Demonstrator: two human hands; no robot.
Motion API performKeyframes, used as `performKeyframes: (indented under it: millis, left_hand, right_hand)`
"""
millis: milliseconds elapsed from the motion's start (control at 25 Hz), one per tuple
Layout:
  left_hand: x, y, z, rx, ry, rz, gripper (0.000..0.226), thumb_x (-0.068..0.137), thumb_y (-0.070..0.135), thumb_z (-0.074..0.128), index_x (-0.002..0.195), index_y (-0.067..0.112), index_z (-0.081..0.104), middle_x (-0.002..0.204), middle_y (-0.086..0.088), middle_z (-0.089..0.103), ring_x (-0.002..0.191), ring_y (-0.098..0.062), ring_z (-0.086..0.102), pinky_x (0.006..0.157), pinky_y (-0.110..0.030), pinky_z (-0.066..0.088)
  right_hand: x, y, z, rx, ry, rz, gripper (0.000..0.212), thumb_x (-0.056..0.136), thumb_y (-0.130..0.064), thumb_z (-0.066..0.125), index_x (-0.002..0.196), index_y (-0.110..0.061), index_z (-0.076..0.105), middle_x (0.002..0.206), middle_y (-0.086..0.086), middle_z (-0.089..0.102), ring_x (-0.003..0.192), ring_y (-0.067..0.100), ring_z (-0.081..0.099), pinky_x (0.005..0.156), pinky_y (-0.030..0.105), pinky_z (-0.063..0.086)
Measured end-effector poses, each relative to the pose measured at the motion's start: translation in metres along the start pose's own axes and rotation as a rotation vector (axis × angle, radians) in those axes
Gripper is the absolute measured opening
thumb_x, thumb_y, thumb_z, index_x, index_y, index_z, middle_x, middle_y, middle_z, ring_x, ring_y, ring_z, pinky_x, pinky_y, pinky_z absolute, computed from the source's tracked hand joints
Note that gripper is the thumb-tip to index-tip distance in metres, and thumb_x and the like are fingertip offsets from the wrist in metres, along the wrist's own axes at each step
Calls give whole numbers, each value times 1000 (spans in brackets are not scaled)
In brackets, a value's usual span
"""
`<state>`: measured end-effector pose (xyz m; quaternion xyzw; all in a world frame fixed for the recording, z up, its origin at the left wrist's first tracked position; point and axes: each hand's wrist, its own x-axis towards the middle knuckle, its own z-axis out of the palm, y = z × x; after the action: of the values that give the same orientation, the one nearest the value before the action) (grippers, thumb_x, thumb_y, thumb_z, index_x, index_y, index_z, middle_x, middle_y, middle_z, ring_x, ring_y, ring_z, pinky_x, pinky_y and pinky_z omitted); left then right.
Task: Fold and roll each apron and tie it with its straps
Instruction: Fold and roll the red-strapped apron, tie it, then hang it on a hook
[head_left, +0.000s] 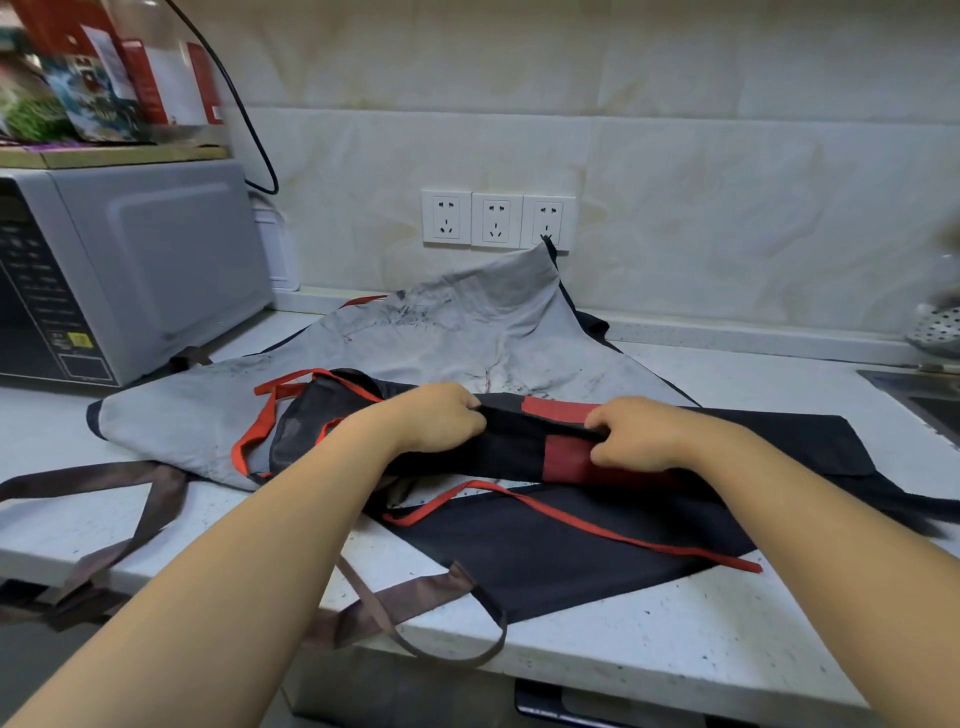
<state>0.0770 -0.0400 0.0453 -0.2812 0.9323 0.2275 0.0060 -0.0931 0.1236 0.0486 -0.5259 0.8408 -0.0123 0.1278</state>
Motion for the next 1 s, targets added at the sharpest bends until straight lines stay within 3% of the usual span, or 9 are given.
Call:
performKeyframes:
  millis: [120,200,280,360,440,560,680,880,1000]
  left_hand:
    - [11,0,-7,281,235,-133,19,90,20,49,99,18,66,101,-3,64,99,-29,58,76,-32,40]
    - [15,0,5,509,388,-228,30,89,15,48,115,22,61,119,-4,60,116,-31,51,93,-43,37]
    - [22,3,32,623,563,-107,36,89,15,47,122,24,58,129,-5,55,132,-31,38,109,-54,23]
    - [27,14,67,597,631,190,35,87,21,51,118,26,65,129,-4,59,136,-28,38,113,-54,21]
    - [34,28,94,457,526,327,34,93,29,47,121,27,66,137,-2,56,139,-24,37,117,-52,16]
    - [42,40,116,278,260,179,46,103,41,28,148,32,36,161,2,21,150,-19,7,119,-56,-4]
    - [51,37,122,296,213,151,50,103,47,20,152,38,22,164,6,9,151,-16,-1,117,-59,-7]
    - [52,36,124,301,218,135,51,101,51,20,152,42,19,163,9,8,150,-13,-1,118,-57,-5]
    - [52,35,123,303,215,131,51,101,52,20,151,43,18,163,10,8,150,-12,-1,119,-55,-6]
  right_hand:
    - [15,19,-2,-76,115,205,12,84,-33,54,76,-24,54,92,-2,61,90,21,55,81,32,43]
    - [25,29,8,-182,203,337,11,86,-36,52,86,-27,58,100,-2,61,105,24,52,105,51,31]
    - [32,31,26,-221,289,388,20,91,-39,50,102,-28,61,109,-2,60,120,27,45,110,63,16]
    - [35,29,47,-208,375,388,26,95,-42,46,110,-27,61,115,-2,58,124,27,42,109,67,12]
    - [38,27,67,-161,431,393,28,97,-41,43,114,-25,59,120,-1,57,124,26,41,110,67,13]
    - [38,28,85,-38,544,411,32,98,-37,41,125,-25,53,133,0,52,134,26,33,112,65,15]
    - [35,30,89,-30,589,395,42,99,-39,37,139,-26,43,151,1,36,145,28,16,114,64,8]
    - [39,41,84,98,265,439,75,89,-74,19,153,-36,10,163,4,-1,147,37,-10,110,66,-5]
    - [33,75,79,124,222,503,88,81,-83,16,154,-35,2,162,7,-8,146,37,-13,114,60,-8]
